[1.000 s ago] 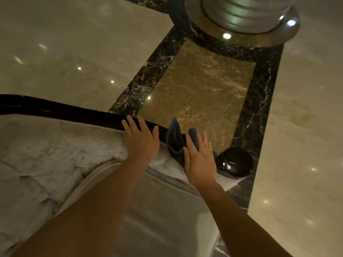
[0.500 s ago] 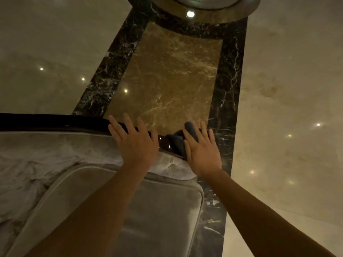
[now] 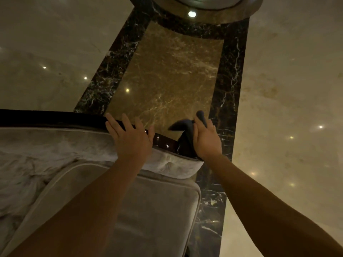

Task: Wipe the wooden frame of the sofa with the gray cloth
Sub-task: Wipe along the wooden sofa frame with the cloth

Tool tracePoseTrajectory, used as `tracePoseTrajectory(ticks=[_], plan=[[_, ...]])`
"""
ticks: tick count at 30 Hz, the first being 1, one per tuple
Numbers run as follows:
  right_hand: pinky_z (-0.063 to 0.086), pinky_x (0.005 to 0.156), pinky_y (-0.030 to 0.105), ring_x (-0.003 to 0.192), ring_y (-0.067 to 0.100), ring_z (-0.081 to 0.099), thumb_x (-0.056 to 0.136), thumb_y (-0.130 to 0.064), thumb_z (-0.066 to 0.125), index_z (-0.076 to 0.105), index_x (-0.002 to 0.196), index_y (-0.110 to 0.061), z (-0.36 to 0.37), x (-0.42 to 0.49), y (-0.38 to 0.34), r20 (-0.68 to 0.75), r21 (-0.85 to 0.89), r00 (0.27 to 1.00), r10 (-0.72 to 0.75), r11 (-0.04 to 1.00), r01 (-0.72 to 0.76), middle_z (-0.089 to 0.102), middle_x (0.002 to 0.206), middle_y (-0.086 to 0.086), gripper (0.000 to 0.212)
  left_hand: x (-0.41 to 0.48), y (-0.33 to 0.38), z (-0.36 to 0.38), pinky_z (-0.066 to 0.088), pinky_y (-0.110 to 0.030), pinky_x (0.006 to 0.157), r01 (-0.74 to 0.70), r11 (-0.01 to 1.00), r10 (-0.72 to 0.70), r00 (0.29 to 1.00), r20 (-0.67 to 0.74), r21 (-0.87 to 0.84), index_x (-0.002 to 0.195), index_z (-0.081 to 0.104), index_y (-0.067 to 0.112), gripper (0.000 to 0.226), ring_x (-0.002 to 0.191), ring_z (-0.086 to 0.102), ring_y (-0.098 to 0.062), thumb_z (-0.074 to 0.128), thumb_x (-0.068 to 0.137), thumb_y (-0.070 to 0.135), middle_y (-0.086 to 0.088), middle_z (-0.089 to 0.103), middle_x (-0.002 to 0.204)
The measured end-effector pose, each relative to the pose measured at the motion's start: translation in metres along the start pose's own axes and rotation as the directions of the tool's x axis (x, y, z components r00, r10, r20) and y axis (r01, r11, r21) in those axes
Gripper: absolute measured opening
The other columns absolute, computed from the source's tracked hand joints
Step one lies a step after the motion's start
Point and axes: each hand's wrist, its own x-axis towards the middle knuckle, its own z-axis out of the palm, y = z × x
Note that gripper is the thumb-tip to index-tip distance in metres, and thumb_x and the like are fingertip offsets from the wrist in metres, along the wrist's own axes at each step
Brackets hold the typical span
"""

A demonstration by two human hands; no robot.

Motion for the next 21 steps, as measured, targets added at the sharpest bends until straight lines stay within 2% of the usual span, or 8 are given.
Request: tracePoseTrajectory(ticks=[6, 9, 13, 14, 16, 17, 19, 21], plan=[[0.049, 0.079, 0.044, 0.099, 0.045, 0.063, 0.106, -0.031, 0.027, 0.052, 0.119, -0.011, -0.014, -0.014, 0.001, 0.023, 0.223, 0.975, 0.221, 0.950, -0.220, 0.064, 0.111, 0.024, 0.035, 0.001, -0.003, -0.009, -0.004, -0.064, 0.118, 0.010, 1.000, -0.008, 0.993, 0.120, -0.015, 0.146, 0.039, 0.009, 0.071, 0.144, -0.005, -0.059, 0.021, 0.098, 0.059, -0.031, 0.022, 0.157], [0.049, 0.086, 0.046, 0.109, 0.044, 0.060, 0.105, -0.027, 0.029, 0.048, 0.128, -0.007, -0.020, -0.064, -0.002, 0.182, 0.185, 0.892, 0.415, 0.876, -0.445, 0.058, 0.124, 0.024, 0.036, -0.009, 0.006, -0.013, -0.002, -0.060, 0.120, 0.042, 0.999, -0.038, 0.985, 0.166, -0.025, 0.154, 0.023, 0.012, 0.074, 0.147, -0.010, -0.053, 0.019, 0.098, 0.060, -0.027, 0.006, 0.163], [0.050, 0.087, 0.040, 0.099, 0.032, 0.061, 0.106, -0.032, 0.029, 0.055, 0.121, -0.010, -0.026, -0.132, -0.032, 0.219, 0.248, 0.925, 0.311, 0.899, -0.361, 0.061, 0.122, 0.019, 0.038, -0.095, 0.034, -0.021, 0.023, -0.047, 0.117, -0.003, 0.926, 0.063, 0.987, 0.147, -0.378, 0.152, 0.029, 0.013, 0.065, 0.149, 0.012, -0.043, 0.038, 0.100, 0.050, -0.024, 0.016, 0.161], [0.049, 0.084, 0.035, 0.093, 0.026, 0.060, 0.106, -0.033, 0.030, 0.057, 0.123, -0.012, -0.029, -0.143, -0.040, 0.192, 0.317, 0.940, 0.281, 0.889, -0.330, 0.064, 0.118, 0.016, 0.038, -0.118, 0.040, -0.018, 0.034, -0.033, 0.109, 0.038, 0.854, 0.070, 0.980, 0.187, -0.519, 0.144, 0.041, 0.014, 0.054, 0.142, 0.031, -0.039, 0.038, 0.101, 0.046, -0.021, 0.035, 0.153], [0.049, 0.090, 0.034, 0.098, 0.023, 0.063, 0.106, -0.035, 0.035, 0.053, 0.135, -0.019, -0.039, -0.167, -0.063, 0.200, 0.427, 0.963, 0.178, 0.869, -0.249, 0.067, 0.119, 0.011, 0.038, -0.156, 0.044, -0.035, 0.041, -0.010, 0.079, 0.351, 0.603, 0.030, 0.888, 0.459, -0.717, 0.127, 0.056, 0.016, 0.038, 0.114, 0.058, -0.034, 0.035, 0.105, 0.038, -0.013, 0.062, 0.122], [0.048, 0.096, 0.035, 0.108, 0.025, 0.063, 0.105, -0.036, 0.039, 0.050, 0.141, -0.022, -0.044, -0.173, -0.072, 0.223, 0.453, 0.967, 0.126, 0.865, -0.217, 0.065, 0.126, 0.010, 0.040, -0.164, 0.044, -0.037, 0.045, -0.014, 0.077, 0.540, 0.414, 0.044, 0.792, 0.609, -0.733, 0.130, 0.055, 0.015, 0.040, 0.110, 0.061, -0.034, 0.034, 0.105, 0.039, -0.013, 0.064, 0.119], [0.041, 0.103, 0.032, 0.124, 0.026, 0.056, 0.102, -0.036, 0.047, 0.044, 0.146, -0.023, -0.054, -0.190, -0.097, 0.308, 0.475, 0.951, -0.018, 0.869, -0.137, 0.058, 0.139, 0.009, 0.046, -0.180, 0.021, -0.053, 0.051, -0.039, 0.098, 0.794, -0.165, 0.098, 0.603, 0.791, -0.585, 0.137, 0.052, 0.014, 0.055, 0.116, 0.062, -0.029, 0.041, 0.099, 0.053, -0.012, 0.065, 0.126], [0.040, 0.103, 0.030, 0.127, 0.026, 0.053, 0.099, -0.031, 0.055, 0.043, 0.147, -0.025, -0.057, -0.199, -0.116, 0.385, 0.457, 0.908, -0.166, 0.889, -0.031, 0.054, 0.142, 0.009, 0.049, -0.197, -0.008, -0.065, 0.045, -0.051, 0.107, 0.696, -0.431, 0.171, 0.687, 0.706, -0.574, 0.142, 0.051, 0.020, 0.072, 0.119, 0.063, -0.029, 0.045, 0.088, 0.066, -0.009, 0.066, 0.130]])
